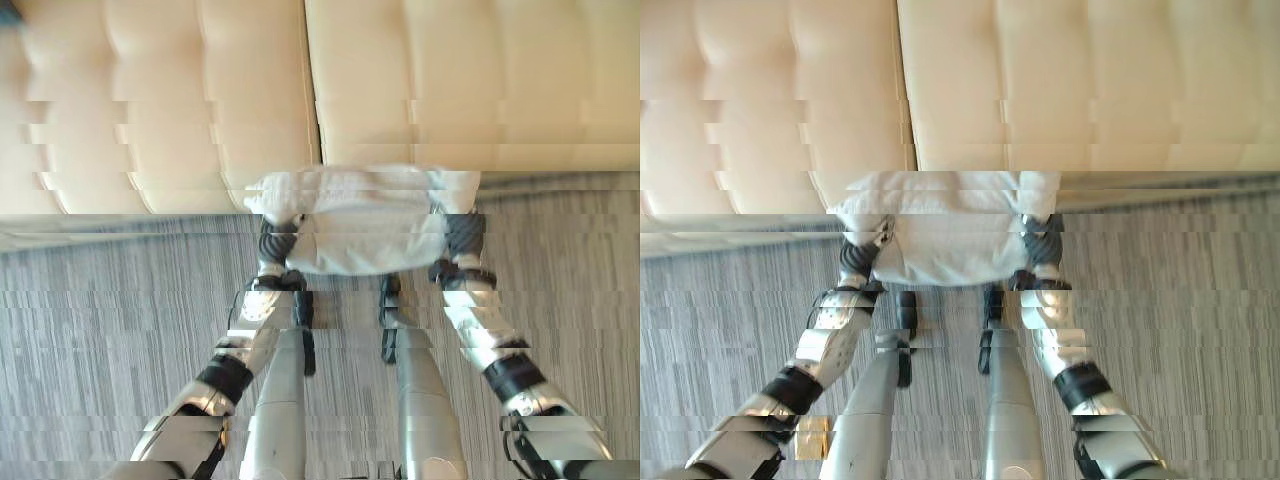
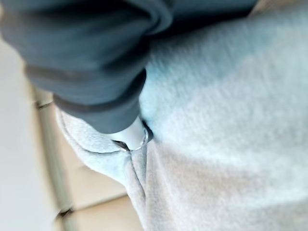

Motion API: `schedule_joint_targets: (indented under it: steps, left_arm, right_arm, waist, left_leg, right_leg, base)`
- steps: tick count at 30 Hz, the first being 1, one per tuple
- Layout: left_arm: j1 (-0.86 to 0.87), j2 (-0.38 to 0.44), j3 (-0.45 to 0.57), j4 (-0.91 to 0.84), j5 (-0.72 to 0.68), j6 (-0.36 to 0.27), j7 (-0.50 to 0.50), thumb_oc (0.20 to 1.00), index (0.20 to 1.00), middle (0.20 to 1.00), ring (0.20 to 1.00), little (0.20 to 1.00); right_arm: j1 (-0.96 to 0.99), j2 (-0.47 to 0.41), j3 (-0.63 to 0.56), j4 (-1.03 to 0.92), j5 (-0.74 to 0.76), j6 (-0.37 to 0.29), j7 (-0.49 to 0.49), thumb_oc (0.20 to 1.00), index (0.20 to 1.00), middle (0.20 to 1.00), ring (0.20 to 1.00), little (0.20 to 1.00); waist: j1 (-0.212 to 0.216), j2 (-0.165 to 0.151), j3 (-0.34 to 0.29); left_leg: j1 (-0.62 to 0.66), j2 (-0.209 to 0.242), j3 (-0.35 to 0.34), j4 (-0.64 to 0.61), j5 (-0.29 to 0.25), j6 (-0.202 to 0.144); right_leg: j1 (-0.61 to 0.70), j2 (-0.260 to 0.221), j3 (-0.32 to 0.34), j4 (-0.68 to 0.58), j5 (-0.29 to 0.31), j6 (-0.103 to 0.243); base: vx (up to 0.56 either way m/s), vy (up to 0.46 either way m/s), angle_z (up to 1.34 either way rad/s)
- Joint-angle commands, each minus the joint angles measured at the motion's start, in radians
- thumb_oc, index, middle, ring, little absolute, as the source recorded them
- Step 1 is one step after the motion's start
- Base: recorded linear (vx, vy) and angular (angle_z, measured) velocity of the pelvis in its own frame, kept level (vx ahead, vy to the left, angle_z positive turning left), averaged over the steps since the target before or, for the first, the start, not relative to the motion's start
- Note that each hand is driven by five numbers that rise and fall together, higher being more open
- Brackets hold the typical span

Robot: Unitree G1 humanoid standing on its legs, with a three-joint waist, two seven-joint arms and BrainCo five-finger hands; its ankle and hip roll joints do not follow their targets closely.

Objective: Pick up all the scattered cushions and arrange them neatly on the sofa.

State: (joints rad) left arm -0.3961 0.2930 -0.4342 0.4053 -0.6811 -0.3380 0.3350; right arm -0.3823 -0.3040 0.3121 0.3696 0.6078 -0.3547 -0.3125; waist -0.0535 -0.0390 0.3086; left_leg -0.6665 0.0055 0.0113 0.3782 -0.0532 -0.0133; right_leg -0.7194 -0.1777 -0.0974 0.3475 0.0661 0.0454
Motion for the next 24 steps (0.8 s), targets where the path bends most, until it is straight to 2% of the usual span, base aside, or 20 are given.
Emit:
schedule_joint_targets:
  steps: [1, 2, 4, 6, 8, 9, 12, 19, 21, 22, 24]
  left_arm:
    - [-0.004, -0.041, -0.046, -0.112, 0.136, -0.029, -0.107, 0.2, 0.2, 0.2, 0.2, 0.2]
    - [-0.002, -0.04, -0.046, -0.113, 0.136, -0.028, -0.107, 0.2, 0.2, 0.2, 0.2, 0.2]
    - [0.096, 0.018, -0.009, -0.221, 0.253, -0.014, -0.108, 0.2, 0.2, 0.2, 0.2, 0.2]
    - [0.222, 0.06, 0.021, -0.283, 0.26, -0.006, -0.147, 0.2, 0.2, 0.2, 0.2, 0.2]
    - [0.261, 0.067, 0.028, -0.298, 0.254, -0.004, -0.163, 0.2, 0.2, 0.2, 0.2, 0.2]
    - [0.32, 0.087, 0.045, -0.332, 0.242, 0.006, -0.189, 0.2, 0.2, 0.2, 0.2, 0.2]
    - [0.387, 0.121, 0.057, -0.386, 0.241, 0.02, -0.218, 0.2, 0.2, 0.2, 0.2, 0.2]
    - [0.465, 0.127, 0.074, -0.422, 0.25, 0.043, -0.231, 0.2, 0.2, 0.2, 0.2, 0.2]
    - [0.483, 0.126, 0.079, -0.435, 0.248, 0.048, -0.236, 0.2, 0.2, 0.2, 0.2, 0.2]
    - [0.483, 0.126, 0.079, -0.435, 0.248, 0.049, -0.236, 0.2, 0.2, 0.2, 0.2, 0.2]
    - [0.507, 0.116, 0.092, -0.44, 0.234, 0.053, -0.24, 0.2, 0.2, 0.2, 0.2, 0.2]
  right_arm:
    - [0.022, 0.013, 0.031, -0.105, -0.1, 0.008, 0.109, 0.2, 0.2, 0.2, 0.2, 0.2]
    - [0.024, 0.013, 0.031, -0.106, -0.1, 0.008, 0.109, 0.2, 0.2, 0.2, 0.2, 0.2]
    - [0.125, -0.019, 0.006, -0.174, -0.133, 0.02, 0.149, 0.2, 0.2, 0.2, 0.2, 0.2]
    - [0.237, -0.053, -0.014, -0.225, -0.185, 0.034, 0.189, 0.2, 0.2, 0.2, 0.2, 0.2]
    - [0.272, -0.065, -0.026, -0.251, -0.198, 0.036, 0.202, 0.2, 0.2, 0.2, 0.2, 0.2]
    - [0.335, -0.069, -0.042, -0.295, -0.199, 0.044, 0.231, 0.2, 0.2, 0.2, 0.2, 0.2]
    - [0.397, -0.074, -0.048, -0.343, -0.193, 0.048, 0.26, 0.2, 0.2, 0.2, 0.2, 0.2]
    - [0.452, -0.084, -0.044, -0.395, -0.218, 0.064, 0.283, 0.2, 0.2, 0.2, 0.2, 0.2]
    - [0.478, -0.094, -0.056, -0.412, -0.211, 0.065, 0.294, 0.2, 0.2, 0.2, 0.2, 0.2]
    - [0.478, -0.094, -0.056, -0.412, -0.211, 0.065, 0.294, 0.2, 0.2, 0.2, 0.2, 0.2]
    - [0.489, -0.105, -0.058, -0.418, -0.214, 0.065, 0.302, 0.2, 0.2, 0.2, 0.2, 0.2]
  waist:
    - [0.014, 0.022, -0.046]
    - [0.014, 0.023, -0.04]
    - [0.019, 0.026, -0.057]
    - [0.021, 0.027, -0.096]
    - [0.023, 0.03, -0.109]
    - [0.027, 0.032, -0.141]
    - [0.033, 0.036, -0.176]
    - [0.05, 0.046, -0.201]
    - [0.049, 0.045, -0.2]
    - [0.049, 0.045, -0.2]
    - [0.056, 0.036, -0.189]
  left_leg:
    - [0.138, -0.001, -0.009, -0.169, 0.036, -0.014]
    - [0.148, 0.0, -0.01, -0.174, 0.038, -0.014]
    - [0.263, 0.003, -0.004, -0.245, 0.049, -0.015]
    - [0.382, 0.002, 0.004, -0.32, 0.059, -0.019]
    - [0.425, 0.001, 0.007, -0.355, 0.065, -0.021]
    - [0.477, -0.001, 0.013, -0.39, 0.069, -0.02]
    - [0.553, 0.001, 0.027, -0.432, 0.07, -0.021]
    - [0.666, 0.014, 0.055, -0.465, 0.056, -0.018]
    - [0.688, 0.027, 0.043, -0.463, 0.056, -0.024]
    - [0.688, 0.027, 0.043, -0.463, 0.056, -0.024]
    - [0.694, 0.055, 0.025, -0.422, 0.046, -0.031]
  right_leg:
    - [0.178, 0.002, -0.04, -0.08, -0.11, 0.047]
    - [0.189, 0.003, -0.042, -0.086, -0.108, 0.047]
    - [0.311, 0.001, -0.063, -0.161, -0.091, 0.06]
    - [0.448, 0.007, -0.084, -0.26, -0.063, 0.077]
    - [0.489, 0.01, -0.09, -0.293, -0.055, 0.083]
    - [0.539, 0.012, -0.099, -0.331, -0.04, 0.09]
    - [0.607, 0.015, -0.112, -0.365, -0.035, 0.098]
    - [0.691, 0.027, -0.111, -0.353, -0.071, 0.103]
    - [0.706, 0.039, -0.101, -0.329, -0.109, 0.091]
    - [0.706, 0.039, -0.101, -0.328, -0.109, 0.091]
    - [0.719, 0.062, -0.099, -0.283, -0.162, 0.06]
  base:
    - [0.13, 0.025, 0.0]
    - [0.15, 0.039, 0.01]
    - [0.16, 0.047, 0.04]
    - [0.24, 0.071, 0.06]
    - [0.16, 0.057, 0.06]
    - [0.09, 0.034, 0.04]
    - [0.13, 0.051, -0.02]
    - [0.08, -0.043, -0.08]
    - [0.05, -0.162, -0.02]
    - [0.03, -0.239, 0.0]
    - [0.01, -0.283, 0.0]
